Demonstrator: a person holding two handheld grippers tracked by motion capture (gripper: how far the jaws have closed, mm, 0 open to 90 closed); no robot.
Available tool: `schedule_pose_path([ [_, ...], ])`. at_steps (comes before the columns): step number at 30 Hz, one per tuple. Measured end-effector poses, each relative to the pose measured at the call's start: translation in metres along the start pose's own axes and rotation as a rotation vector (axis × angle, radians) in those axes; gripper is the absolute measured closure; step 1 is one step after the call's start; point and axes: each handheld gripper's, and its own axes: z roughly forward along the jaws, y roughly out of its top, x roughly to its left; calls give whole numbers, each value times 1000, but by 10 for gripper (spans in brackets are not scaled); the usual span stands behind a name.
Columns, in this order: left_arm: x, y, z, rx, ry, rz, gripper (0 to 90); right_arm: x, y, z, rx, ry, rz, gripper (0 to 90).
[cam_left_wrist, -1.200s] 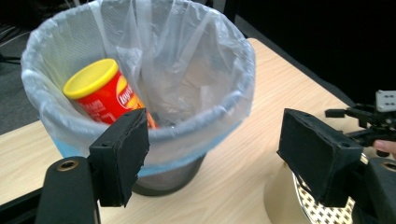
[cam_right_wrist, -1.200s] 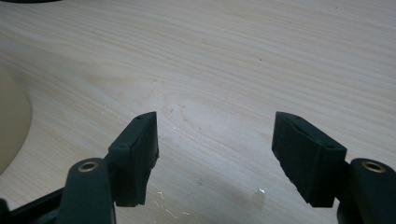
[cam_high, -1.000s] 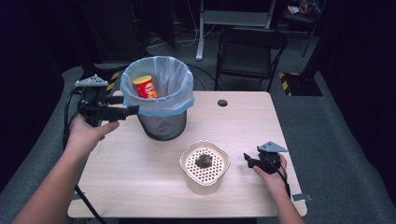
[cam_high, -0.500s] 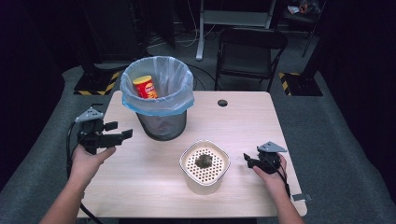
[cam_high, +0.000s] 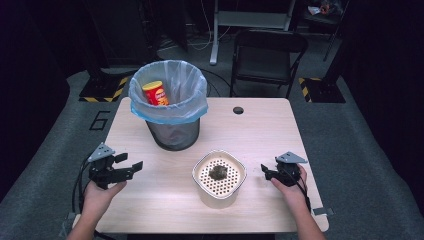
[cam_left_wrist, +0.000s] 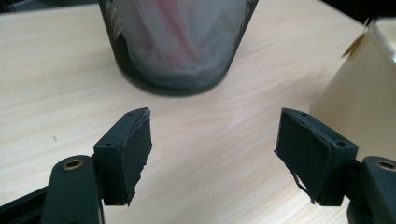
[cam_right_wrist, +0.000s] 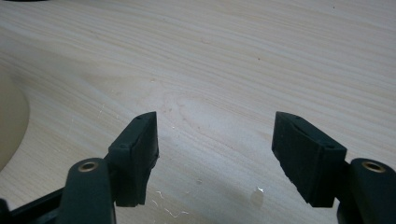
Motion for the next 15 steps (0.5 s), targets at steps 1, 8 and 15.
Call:
schedule_pose_path([
  [1, 0, -4, 1, 7, -1, -10, 257, 0, 0, 0, 0, 0, 1, 313],
  [8, 5, -30, 14, 34, -11, -25, 256, -1, -1, 0, 2, 3, -10, 313],
  [15, 12, -50, 26, 64, -11, -40, 259, 0, -1, 1, 5, 6, -14, 313],
])
